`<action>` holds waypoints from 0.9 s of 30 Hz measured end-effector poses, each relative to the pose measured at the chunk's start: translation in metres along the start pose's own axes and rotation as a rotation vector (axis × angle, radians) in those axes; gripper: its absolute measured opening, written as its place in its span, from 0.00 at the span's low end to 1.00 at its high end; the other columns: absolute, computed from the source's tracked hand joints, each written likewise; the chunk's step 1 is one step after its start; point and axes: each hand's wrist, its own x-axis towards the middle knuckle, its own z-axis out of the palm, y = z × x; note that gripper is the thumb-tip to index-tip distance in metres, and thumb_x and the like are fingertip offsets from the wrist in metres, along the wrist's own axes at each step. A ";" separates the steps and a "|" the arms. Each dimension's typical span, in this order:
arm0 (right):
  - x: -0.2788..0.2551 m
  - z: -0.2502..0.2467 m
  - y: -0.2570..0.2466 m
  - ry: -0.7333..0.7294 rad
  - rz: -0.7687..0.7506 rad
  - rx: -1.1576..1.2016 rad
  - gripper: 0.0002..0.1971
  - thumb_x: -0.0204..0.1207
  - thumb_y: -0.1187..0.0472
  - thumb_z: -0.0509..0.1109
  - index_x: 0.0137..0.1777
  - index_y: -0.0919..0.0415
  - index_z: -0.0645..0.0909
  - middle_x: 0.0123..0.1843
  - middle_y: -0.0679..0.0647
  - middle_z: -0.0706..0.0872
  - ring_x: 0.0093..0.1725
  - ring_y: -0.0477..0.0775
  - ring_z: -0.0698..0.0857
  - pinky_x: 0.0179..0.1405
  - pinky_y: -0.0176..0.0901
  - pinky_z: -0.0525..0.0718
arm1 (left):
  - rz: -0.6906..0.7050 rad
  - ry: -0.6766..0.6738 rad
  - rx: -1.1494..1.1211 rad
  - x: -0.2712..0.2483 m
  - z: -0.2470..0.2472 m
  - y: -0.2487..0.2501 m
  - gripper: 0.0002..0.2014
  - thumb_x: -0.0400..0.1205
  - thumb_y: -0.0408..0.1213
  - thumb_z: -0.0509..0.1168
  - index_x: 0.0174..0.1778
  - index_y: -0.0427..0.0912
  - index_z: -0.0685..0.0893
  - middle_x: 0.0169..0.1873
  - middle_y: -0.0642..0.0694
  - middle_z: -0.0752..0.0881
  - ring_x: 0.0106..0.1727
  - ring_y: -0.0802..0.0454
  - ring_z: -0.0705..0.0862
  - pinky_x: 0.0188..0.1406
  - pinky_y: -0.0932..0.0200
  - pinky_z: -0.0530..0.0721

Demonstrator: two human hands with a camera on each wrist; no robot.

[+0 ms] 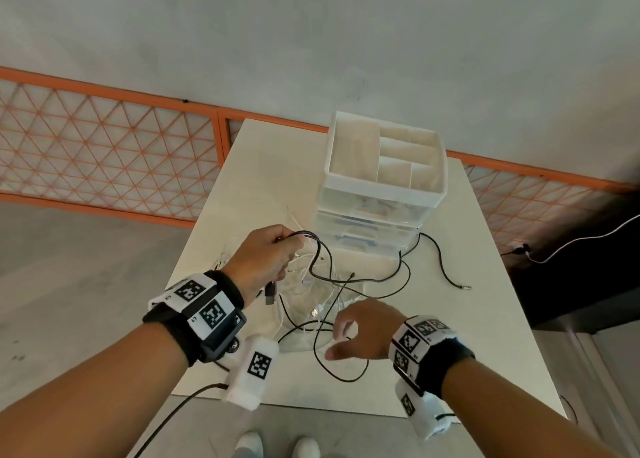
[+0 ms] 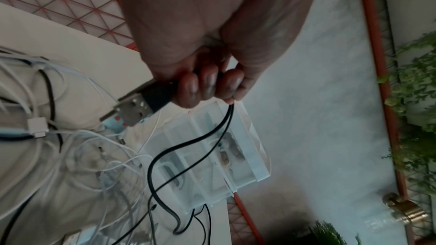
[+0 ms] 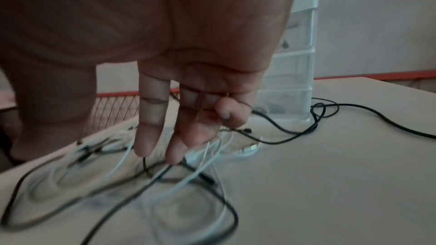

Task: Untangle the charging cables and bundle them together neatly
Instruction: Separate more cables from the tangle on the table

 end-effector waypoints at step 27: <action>-0.035 -0.148 0.113 1.143 0.055 1.730 0.13 0.88 0.59 0.58 0.43 0.62 0.78 0.23 0.53 0.79 0.18 0.53 0.77 0.23 0.42 0.77 | -0.006 -0.119 0.843 0.028 0.042 -0.043 0.14 0.85 0.44 0.64 0.38 0.40 0.85 0.33 0.50 0.89 0.18 0.66 0.75 0.22 0.71 0.69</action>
